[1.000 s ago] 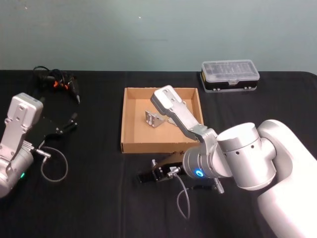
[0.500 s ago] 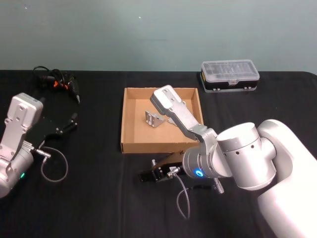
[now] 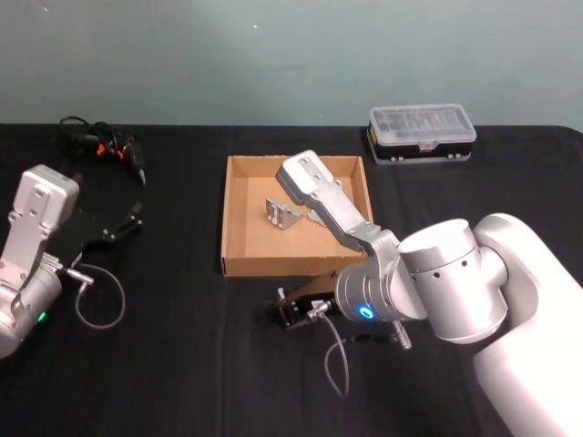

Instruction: Use one hand to pick up the angle iron from the table and place it into the box.

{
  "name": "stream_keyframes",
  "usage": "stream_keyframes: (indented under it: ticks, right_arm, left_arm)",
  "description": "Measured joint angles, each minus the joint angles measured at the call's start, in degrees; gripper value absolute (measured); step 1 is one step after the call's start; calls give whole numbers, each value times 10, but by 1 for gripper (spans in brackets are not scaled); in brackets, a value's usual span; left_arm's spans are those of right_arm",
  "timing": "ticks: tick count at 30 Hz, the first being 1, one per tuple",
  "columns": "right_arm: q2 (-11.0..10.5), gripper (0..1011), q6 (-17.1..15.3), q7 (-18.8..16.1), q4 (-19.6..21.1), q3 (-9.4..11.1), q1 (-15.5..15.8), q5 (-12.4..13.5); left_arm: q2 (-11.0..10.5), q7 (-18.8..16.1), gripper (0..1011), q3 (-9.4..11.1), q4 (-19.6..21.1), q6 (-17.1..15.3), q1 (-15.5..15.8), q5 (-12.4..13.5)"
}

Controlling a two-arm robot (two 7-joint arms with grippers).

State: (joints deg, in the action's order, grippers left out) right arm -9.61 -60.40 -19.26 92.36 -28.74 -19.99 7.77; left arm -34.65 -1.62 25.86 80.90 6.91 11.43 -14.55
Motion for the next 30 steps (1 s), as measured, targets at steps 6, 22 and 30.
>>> stream_keyframes:
  ticks: [6, 22, 30]
  right_arm:
    - [0, 216, 0, 0, 0, 0, 0, 0]
    - [0, 72, 0, 0, 0, 0, 0, 0]
    - [0, 72, 0, 0, 0, 0, 0, 0]
  left_arm:
    - [0, 0, 1011, 0, 0, 0, 0, 0]
    - [0, 0, 1011, 0, 0, 0, 0, 0]
    - [0, 0, 1011, 0, 0, 0, 0, 0]
